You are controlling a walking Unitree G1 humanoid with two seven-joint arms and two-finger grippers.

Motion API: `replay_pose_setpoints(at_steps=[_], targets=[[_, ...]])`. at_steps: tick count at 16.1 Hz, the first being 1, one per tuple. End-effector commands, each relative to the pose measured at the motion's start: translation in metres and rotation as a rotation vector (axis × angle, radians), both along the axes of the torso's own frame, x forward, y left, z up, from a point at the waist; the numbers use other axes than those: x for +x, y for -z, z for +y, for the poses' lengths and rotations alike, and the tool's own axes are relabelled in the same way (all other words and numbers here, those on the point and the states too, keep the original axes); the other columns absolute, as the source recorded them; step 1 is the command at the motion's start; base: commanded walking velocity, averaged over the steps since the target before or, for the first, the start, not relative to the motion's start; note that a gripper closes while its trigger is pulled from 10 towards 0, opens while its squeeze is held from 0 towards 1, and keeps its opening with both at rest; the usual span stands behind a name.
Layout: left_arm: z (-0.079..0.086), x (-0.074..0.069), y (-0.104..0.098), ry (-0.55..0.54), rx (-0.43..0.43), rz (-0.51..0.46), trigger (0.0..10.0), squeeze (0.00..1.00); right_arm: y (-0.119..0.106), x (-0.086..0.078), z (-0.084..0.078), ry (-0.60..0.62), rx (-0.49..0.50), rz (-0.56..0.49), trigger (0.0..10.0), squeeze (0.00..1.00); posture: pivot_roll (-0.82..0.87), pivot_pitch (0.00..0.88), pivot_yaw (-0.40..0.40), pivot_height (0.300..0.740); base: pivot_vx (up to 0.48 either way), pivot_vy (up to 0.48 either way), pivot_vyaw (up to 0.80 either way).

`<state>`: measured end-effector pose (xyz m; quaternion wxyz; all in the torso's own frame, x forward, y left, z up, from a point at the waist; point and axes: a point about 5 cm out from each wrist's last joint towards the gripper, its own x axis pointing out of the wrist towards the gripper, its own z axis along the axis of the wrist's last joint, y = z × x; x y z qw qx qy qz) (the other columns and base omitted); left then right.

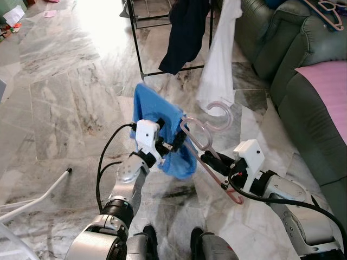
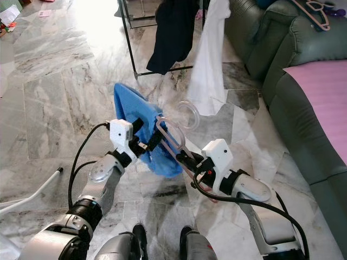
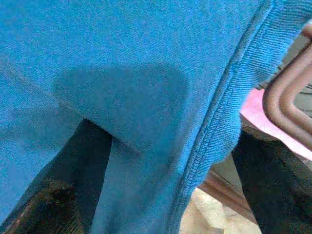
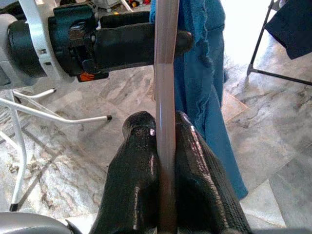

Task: Hang hanger

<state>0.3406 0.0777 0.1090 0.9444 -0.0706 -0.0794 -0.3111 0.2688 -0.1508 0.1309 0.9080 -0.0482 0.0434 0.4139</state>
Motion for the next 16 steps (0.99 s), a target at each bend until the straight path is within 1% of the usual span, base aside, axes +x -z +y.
replay_pose_setpoints(at_steps=[1,3,5,6,8,11,12,13,16], targets=[[0.000,0.000,0.002,0.002,0.001,0.017,0.0,0.00,-0.007,-0.003,0.004,-0.027,0.013,-0.029,10.0,0.00,-0.23,0.237,0.022,0.740,0.000,0.000,0.00],[0.001,0.001,0.000,0.003,0.021,0.000,0.0,0.00,-0.004,-0.003,0.001,-0.008,-0.002,-0.024,10.0,0.00,-0.23,0.237,0.022,0.740,0.000,0.000,0.00],[0.007,0.001,0.002,-0.014,0.055,0.002,0.0,0.00,-0.004,-0.003,0.000,0.011,-0.003,-0.024,10.0,0.00,-0.23,0.237,0.026,0.740,0.000,0.000,0.00],[0.014,0.002,0.003,-0.038,0.096,-0.011,0.0,0.00,-0.003,-0.001,-0.001,0.025,-0.007,-0.026,10.0,0.00,-0.23,0.239,0.029,0.740,0.000,0.000,0.00],[0.020,0.004,0.000,-0.048,0.122,-0.027,0.0,0.00,-0.002,0.004,-0.003,0.061,-0.028,-0.032,10.0,0.00,-0.22,0.238,0.025,0.740,0.000,0.000,0.00],[0.019,0.003,-0.002,-0.015,0.160,-0.048,0.0,0.00,-0.001,0.012,-0.008,0.129,-0.055,-0.044,10.0,0.00,-0.22,0.237,0.024,0.740,0.000,0.000,0.00],[0.019,0.002,-0.002,-0.011,0.159,-0.048,0.0,0.00,-0.001,0.013,-0.008,0.133,-0.057,-0.043,10.0,0.00,-0.22,0.237,0.024,0.740,0.000,0.000,0.00],[0.018,-0.001,0.000,0.015,0.166,-0.044,0.0,0.00,0.000,0.016,-0.009,0.164,-0.068,-0.049,10.0,0.00,-0.21,0.237,0.024,0.740,0.000,0.000,0.00],[0.018,-0.002,0.002,0.024,0.146,-0.030,0.0,0.00,0.001,0.018,-0.008,0.169,-0.071,-0.050,10.0,0.00,-0.21,0.235,0.021,0.740,0.000,0.000,0.00]])
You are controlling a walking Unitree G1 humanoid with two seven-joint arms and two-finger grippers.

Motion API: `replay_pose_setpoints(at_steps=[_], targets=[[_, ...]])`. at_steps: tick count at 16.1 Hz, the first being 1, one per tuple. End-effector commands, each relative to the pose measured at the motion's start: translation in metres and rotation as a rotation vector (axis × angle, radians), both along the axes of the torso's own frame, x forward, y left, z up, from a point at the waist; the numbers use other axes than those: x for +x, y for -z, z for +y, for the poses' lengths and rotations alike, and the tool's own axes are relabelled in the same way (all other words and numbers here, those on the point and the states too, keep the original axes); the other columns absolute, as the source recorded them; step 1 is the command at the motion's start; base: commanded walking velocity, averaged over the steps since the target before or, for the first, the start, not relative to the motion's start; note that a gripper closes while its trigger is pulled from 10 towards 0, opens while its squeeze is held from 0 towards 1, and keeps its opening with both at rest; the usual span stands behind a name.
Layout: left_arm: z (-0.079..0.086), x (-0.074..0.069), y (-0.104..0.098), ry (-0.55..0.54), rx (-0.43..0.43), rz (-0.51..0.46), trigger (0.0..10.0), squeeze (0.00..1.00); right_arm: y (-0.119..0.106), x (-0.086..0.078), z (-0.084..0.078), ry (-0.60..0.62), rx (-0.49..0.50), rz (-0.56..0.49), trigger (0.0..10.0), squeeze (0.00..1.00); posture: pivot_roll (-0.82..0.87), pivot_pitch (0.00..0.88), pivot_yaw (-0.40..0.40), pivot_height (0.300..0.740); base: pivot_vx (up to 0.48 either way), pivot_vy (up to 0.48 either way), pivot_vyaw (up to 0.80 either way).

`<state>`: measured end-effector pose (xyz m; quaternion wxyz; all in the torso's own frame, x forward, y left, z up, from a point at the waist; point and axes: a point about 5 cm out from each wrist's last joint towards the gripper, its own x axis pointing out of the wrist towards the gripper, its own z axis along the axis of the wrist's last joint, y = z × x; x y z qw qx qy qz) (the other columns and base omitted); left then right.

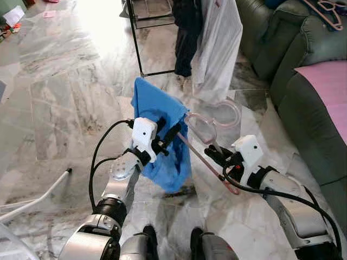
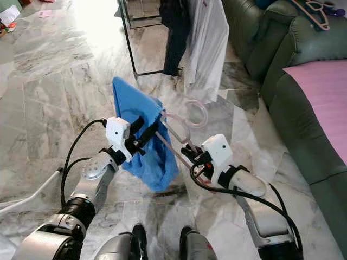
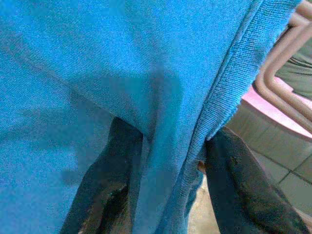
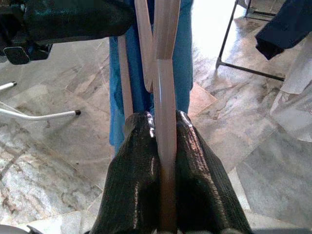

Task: Hang hanger

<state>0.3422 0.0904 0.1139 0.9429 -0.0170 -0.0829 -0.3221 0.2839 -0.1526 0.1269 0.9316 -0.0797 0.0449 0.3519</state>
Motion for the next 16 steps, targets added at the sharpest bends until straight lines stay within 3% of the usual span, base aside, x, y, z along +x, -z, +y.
replay_pose_setpoints(at_steps=[1,10,12,16], targets=[[0.007,-0.003,0.007,-0.001,0.032,0.019,0.0,0.00,-0.002,0.003,-0.005,0.038,-0.010,-0.017,10.0,0.00,-0.21,0.235,0.021,0.740,0.000,0.000,0.00],[0.006,0.001,-0.008,-0.041,-0.039,-0.026,0.0,0.00,0.003,0.012,-0.009,0.138,-0.029,-0.008,10.0,0.00,-0.21,0.235,0.021,0.740,0.000,0.000,0.00],[0.004,0.001,-0.008,-0.022,-0.036,-0.018,0.0,0.00,0.003,0.015,-0.009,0.157,-0.029,-0.006,10.0,0.00,-0.21,0.237,0.020,0.740,0.000,0.000,0.00],[-0.006,-0.003,-0.012,0.042,-0.124,-0.015,0.0,0.00,0.005,0.017,-0.005,0.157,-0.032,0.004,10.0,0.00,-0.21,0.235,0.018,0.740,0.000,0.000,0.00]])
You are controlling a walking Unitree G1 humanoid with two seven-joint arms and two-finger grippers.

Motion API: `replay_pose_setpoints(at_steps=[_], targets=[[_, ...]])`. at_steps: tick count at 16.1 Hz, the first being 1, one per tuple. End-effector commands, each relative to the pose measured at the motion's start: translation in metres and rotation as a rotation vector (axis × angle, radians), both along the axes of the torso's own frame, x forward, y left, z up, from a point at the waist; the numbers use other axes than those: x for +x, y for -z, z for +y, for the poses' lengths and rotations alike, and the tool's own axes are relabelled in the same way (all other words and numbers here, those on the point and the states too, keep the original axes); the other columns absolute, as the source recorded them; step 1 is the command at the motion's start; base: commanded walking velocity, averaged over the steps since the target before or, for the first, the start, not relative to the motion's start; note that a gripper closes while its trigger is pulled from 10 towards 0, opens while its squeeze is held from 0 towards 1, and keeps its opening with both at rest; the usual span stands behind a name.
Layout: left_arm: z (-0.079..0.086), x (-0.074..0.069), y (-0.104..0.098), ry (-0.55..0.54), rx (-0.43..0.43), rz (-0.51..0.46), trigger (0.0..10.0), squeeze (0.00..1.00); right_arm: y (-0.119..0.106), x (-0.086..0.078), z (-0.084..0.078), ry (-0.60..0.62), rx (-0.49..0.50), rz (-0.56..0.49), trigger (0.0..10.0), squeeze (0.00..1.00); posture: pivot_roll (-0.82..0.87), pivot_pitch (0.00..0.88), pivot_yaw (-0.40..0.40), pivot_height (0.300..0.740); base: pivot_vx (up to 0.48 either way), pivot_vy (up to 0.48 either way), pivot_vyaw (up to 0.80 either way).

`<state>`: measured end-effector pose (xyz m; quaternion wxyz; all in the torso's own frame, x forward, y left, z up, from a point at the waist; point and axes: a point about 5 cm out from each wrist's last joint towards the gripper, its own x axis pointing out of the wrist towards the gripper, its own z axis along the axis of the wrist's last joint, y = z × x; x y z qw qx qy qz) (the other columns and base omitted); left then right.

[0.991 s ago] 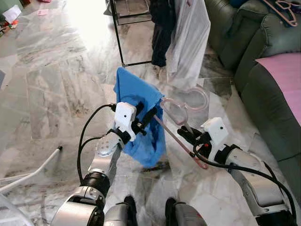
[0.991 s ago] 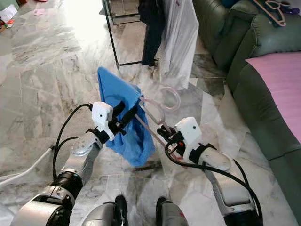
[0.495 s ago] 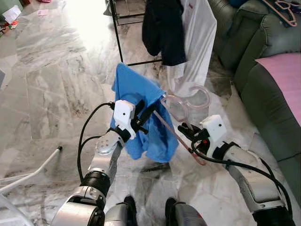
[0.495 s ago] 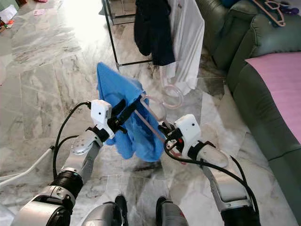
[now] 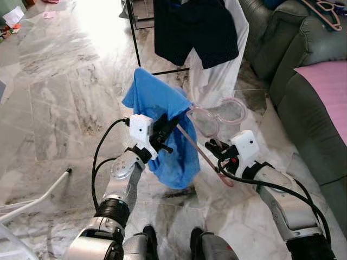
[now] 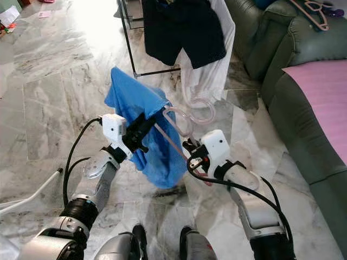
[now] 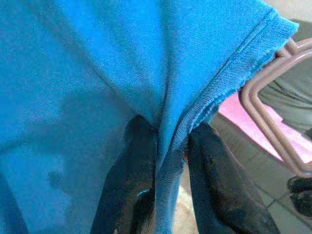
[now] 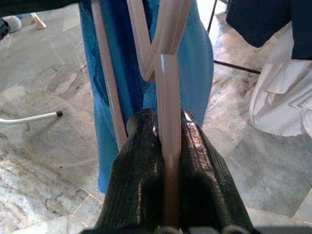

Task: Hang hanger

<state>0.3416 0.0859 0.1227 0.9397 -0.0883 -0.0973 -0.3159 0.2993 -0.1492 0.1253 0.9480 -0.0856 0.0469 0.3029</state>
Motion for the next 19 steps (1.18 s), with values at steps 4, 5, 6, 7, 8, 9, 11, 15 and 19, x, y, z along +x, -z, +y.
replay_pose_setpoints(at_steps=[4,5,6,7,8,9,11,15,19], targets=[[-0.011,-0.011,0.002,0.103,0.084,-0.057,0.0,0.00,0.003,0.006,-0.002,0.066,-0.020,0.022,10.0,0.00,-0.21,0.233,0.015,0.740,0.000,0.000,0.00],[-0.011,-0.012,0.003,0.108,0.096,-0.066,0.0,0.00,0.003,0.007,-0.001,0.069,-0.020,0.023,10.0,0.00,-0.21,0.233,0.015,0.740,0.000,0.000,0.00],[-0.013,-0.015,0.004,0.130,0.148,-0.093,3.6,0.00,0.003,0.008,0.001,0.071,-0.022,0.023,10.0,0.00,-0.21,0.231,0.015,0.740,0.000,0.000,0.00],[-0.012,-0.015,0.004,0.110,0.157,-0.100,10.0,0.00,0.004,0.008,0.002,0.071,-0.021,0.023,10.0,0.00,-0.21,0.231,0.015,0.740,0.000,0.000,0.00],[-0.010,-0.014,0.003,0.080,0.143,-0.096,10.0,0.41,0.005,0.008,0.003,0.072,-0.024,0.025,10.0,0.00,-0.21,0.231,0.015,0.740,0.000,0.000,0.00],[-0.009,-0.013,0.002,0.056,0.160,-0.113,10.0,0.94,0.006,0.008,0.003,0.074,-0.027,0.028,10.0,0.00,-0.21,0.231,0.015,0.740,0.000,0.000,0.00],[-0.008,-0.012,0.001,0.028,0.181,-0.128,10.0,1.00,0.007,0.008,0.003,0.076,-0.028,0.030,10.0,0.00,-0.21,0.229,0.016,0.740,0.000,0.000,0.00],[-0.010,-0.014,0.000,0.040,0.198,-0.160,10.0,1.00,0.007,0.007,0.003,0.075,-0.029,0.031,10.0,0.00,-0.21,0.231,0.018,0.740,0.000,0.000,0.00],[-0.027,-0.015,0.000,0.060,0.209,-0.164,10.0,0.81,0.008,0.003,0.008,0.038,-0.025,0.036,10.0,0.00,-0.21,0.235,0.013,0.740,0.000,0.000,0.00]])
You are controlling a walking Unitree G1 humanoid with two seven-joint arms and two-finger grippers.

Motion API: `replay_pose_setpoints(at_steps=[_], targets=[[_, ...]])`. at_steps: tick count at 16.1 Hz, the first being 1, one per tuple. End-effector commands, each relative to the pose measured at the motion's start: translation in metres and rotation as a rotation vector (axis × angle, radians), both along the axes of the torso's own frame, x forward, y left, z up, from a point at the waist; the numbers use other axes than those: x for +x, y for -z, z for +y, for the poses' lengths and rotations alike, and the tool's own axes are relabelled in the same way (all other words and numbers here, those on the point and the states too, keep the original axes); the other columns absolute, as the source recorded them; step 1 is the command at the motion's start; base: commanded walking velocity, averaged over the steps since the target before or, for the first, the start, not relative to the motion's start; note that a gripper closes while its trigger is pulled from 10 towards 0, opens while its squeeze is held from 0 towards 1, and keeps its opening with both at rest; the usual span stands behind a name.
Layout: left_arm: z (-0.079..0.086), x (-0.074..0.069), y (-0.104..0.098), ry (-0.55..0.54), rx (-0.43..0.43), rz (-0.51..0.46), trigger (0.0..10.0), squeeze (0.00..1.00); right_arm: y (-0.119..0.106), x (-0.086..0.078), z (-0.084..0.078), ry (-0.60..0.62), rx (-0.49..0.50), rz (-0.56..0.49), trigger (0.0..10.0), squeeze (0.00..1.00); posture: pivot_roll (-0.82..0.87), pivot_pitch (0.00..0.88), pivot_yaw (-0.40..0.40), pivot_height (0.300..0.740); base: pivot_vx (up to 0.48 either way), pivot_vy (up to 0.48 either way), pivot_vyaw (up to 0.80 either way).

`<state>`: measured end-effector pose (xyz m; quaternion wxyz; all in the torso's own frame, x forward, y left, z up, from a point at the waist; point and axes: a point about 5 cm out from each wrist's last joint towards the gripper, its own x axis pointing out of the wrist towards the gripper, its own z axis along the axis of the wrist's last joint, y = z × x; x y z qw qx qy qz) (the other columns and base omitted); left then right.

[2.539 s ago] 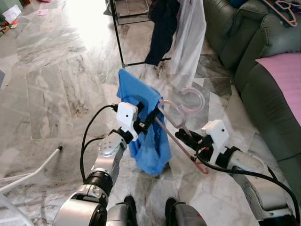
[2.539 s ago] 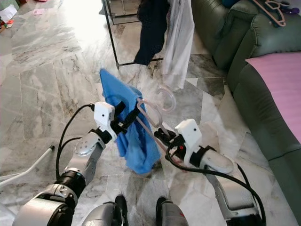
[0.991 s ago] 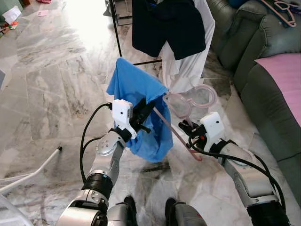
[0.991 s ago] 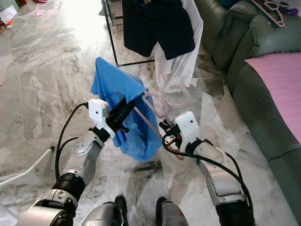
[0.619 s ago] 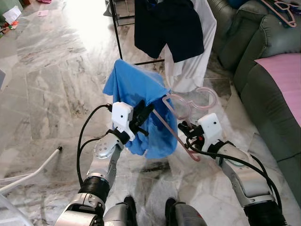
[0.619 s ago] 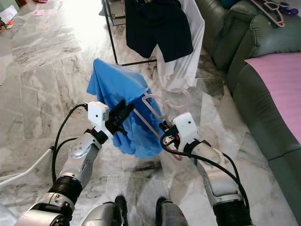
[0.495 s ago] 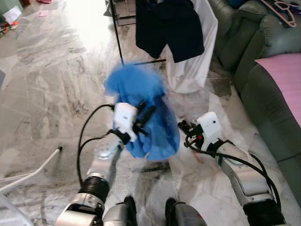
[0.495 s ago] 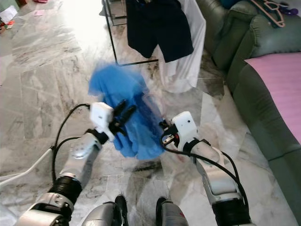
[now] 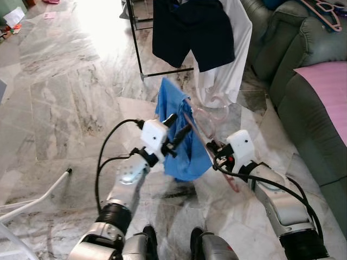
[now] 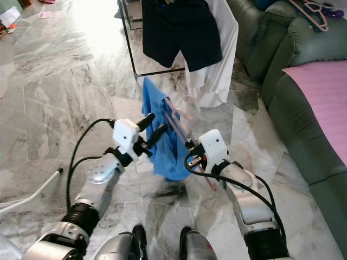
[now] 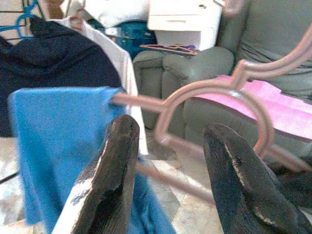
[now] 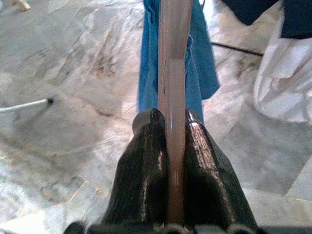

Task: Hang hanger

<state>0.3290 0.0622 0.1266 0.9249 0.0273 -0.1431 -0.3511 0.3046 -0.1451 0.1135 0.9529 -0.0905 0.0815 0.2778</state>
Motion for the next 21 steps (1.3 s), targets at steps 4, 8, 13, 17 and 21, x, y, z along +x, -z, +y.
replay_pose_setpoints(at_steps=[4,8,13,17,21], targets=[[-0.001,0.003,0.005,-0.044,0.060,-0.002,10.0,0.00,-0.011,-0.022,0.019,-0.217,0.081,-0.008,10.0,0.00,-0.23,0.237,0.017,0.740,0.000,0.000,0.00],[0.015,0.013,-0.002,-0.177,0.107,-0.055,10.0,0.00,-0.010,-0.028,0.014,-0.235,0.075,0.008,10.0,0.00,-0.23,0.239,0.017,0.740,0.000,0.000,0.00],[0.036,0.016,-0.001,-0.232,0.119,-0.058,10.0,0.00,-0.010,-0.025,0.007,-0.190,0.065,0.010,10.0,0.00,-0.23,0.241,0.019,0.740,0.000,0.000,0.00],[0.037,0.001,0.020,-0.110,0.146,0.002,10.0,0.15,-0.012,-0.022,0.005,-0.171,0.060,0.001,10.0,0.00,-0.22,0.243,0.020,0.740,0.000,0.000,0.00],[0.055,0.001,0.017,-0.096,0.104,0.017,10.0,1.00,-0.010,-0.021,0.000,-0.148,0.048,-0.005,10.0,0.00,-0.22,0.245,0.021,0.740,0.000,0.000,0.00]])
